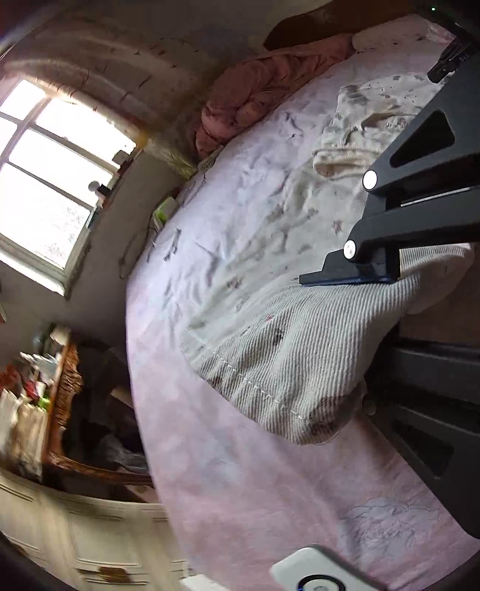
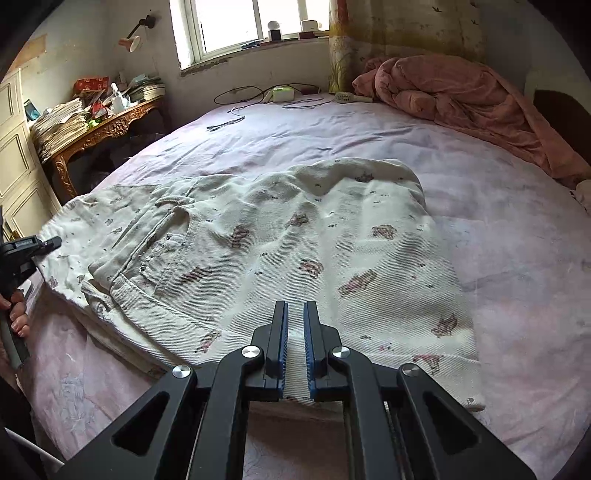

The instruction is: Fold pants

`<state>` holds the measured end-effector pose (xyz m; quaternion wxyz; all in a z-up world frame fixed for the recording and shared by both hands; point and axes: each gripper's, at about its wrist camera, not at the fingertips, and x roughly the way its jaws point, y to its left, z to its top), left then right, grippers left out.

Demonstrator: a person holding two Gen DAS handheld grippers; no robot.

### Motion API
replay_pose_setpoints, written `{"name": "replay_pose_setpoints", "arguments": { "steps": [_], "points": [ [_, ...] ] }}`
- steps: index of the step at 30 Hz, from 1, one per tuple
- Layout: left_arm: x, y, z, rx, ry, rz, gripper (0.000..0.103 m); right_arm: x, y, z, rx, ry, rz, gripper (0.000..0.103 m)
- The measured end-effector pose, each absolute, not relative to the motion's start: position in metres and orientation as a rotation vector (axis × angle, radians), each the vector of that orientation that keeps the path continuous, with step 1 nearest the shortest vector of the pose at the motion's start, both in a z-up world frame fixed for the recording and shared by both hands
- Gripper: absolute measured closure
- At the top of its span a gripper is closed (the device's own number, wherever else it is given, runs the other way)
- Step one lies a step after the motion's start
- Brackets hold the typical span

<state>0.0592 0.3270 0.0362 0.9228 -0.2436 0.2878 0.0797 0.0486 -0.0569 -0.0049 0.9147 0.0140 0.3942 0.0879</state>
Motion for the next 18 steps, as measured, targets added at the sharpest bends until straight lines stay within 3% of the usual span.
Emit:
{"name": "replay_pose_setpoints", "arguments": {
  "steps": [7,18],
  "points": [
    [0.064,0.234,0.103,-0.315,0.477,-0.038,0.098,0.041,-0.082,-0.004,0.069,0.808,0.150,0.095],
    [0.081,0.087,0.096,-0.133,0.504,-0.280,0.097,0.022,-0.134,0.005,0.095,0.781,0.040,0.095]
  ]
}}
